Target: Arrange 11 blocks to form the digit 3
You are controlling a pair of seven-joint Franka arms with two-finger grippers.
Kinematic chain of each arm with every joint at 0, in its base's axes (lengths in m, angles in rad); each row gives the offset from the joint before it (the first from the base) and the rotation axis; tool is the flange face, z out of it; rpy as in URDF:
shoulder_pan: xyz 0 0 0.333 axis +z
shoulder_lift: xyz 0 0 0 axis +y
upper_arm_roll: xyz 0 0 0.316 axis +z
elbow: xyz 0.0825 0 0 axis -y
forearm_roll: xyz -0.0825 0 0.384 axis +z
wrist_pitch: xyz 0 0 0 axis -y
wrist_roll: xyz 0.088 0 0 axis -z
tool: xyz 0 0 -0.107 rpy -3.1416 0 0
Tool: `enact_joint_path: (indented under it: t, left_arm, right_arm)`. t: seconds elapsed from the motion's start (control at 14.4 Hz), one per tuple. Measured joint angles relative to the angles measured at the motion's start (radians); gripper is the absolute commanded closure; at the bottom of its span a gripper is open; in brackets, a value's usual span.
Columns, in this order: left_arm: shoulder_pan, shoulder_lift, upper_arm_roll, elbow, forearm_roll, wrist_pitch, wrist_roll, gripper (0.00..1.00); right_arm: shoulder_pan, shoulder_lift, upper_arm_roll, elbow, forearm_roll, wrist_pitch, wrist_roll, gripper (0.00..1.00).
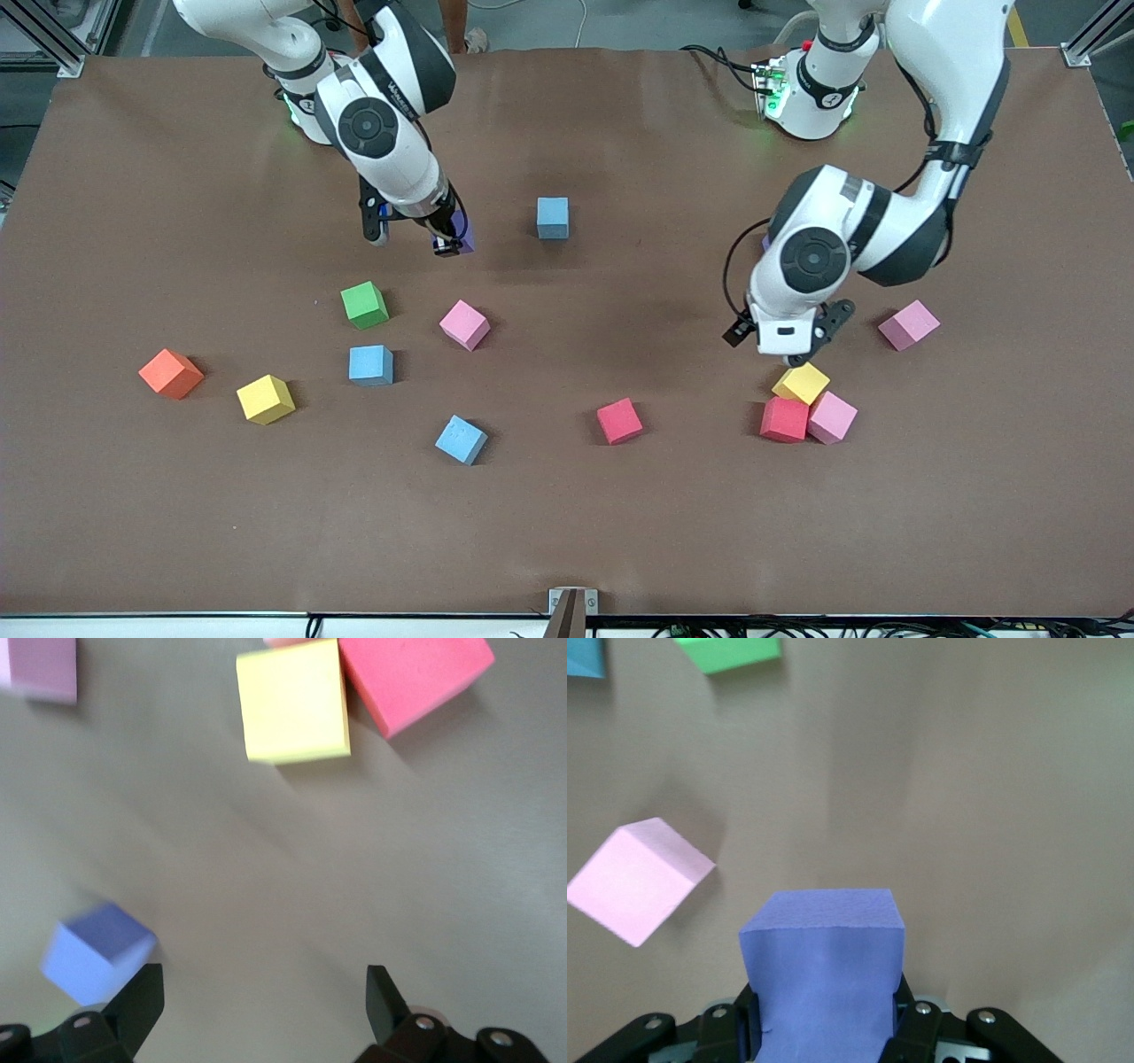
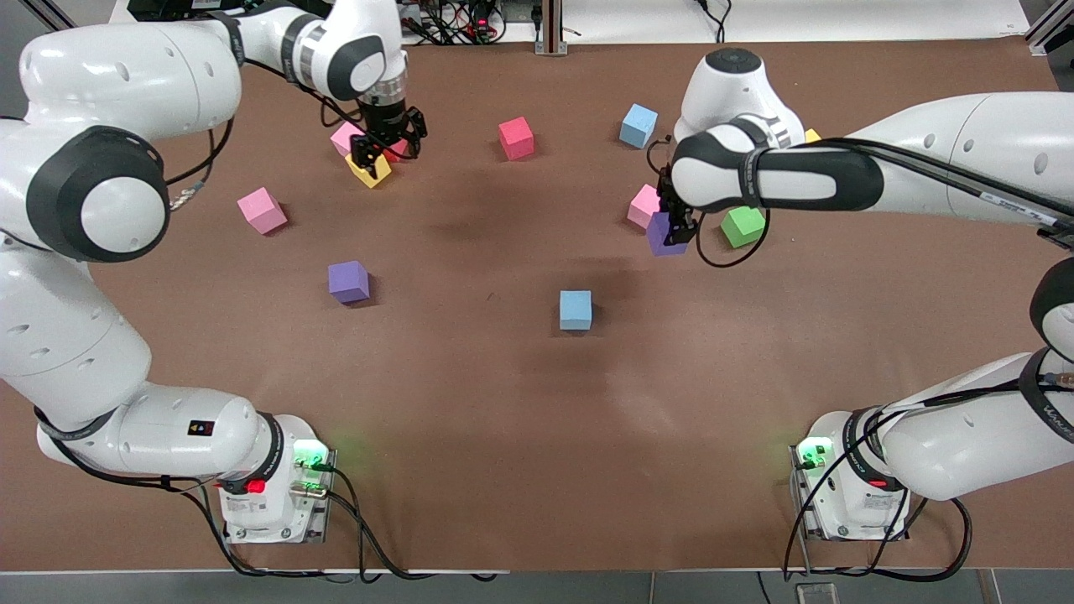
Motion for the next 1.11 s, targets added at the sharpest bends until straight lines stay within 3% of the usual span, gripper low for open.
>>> enact_joint_path:
  t: [0.28, 0.48, 0.62, 0.83, 0.97, 1.11]
  left_arm:
    - [0.162, -0.011, -0.018, 0.005, 0.000, 0.080, 0.169, 0.00]
    - [0.186, -0.040, -0.049, 0.000, -0.027, -0.090, 0.217, 0.00]
    - [0.181, -0.090, -0.104, -0.084, -0.028, -0.086, 0.250, 0.00]
    - [0.170, -0.172, -0.129, -0.220, -0.028, -0.006, 0.295, 0.00]
    - [0.184, -0.204, -0.129, -0.254, -0.030, 0.008, 0.354, 0.00]
    - [0.240, -0.240, -0.129, -0.287, -0.103, 0.017, 0.473, 0.00]
  right_arm:
    - [0.000, 0.008, 0.064, -0.071, 0.002, 0.149, 0.164, 1.00]
    - [0.005, 0.039, 0.077, -0.081, 0.002, 0.171, 0.219, 1.00]
    - [0.018, 0.071, 0.078, -0.082, 0.002, 0.197, 0.247, 1.00]
    - [0.064, 0.121, 0.079, -0.082, 0.002, 0.255, 0.295, 1.00]
    - [0.099, 0.155, 0.080, -0.082, 0.002, 0.277, 0.312, 1.00]
    - [0.128, 0.187, 0.081, -0.082, 0.002, 0.310, 0.328, 1.00]
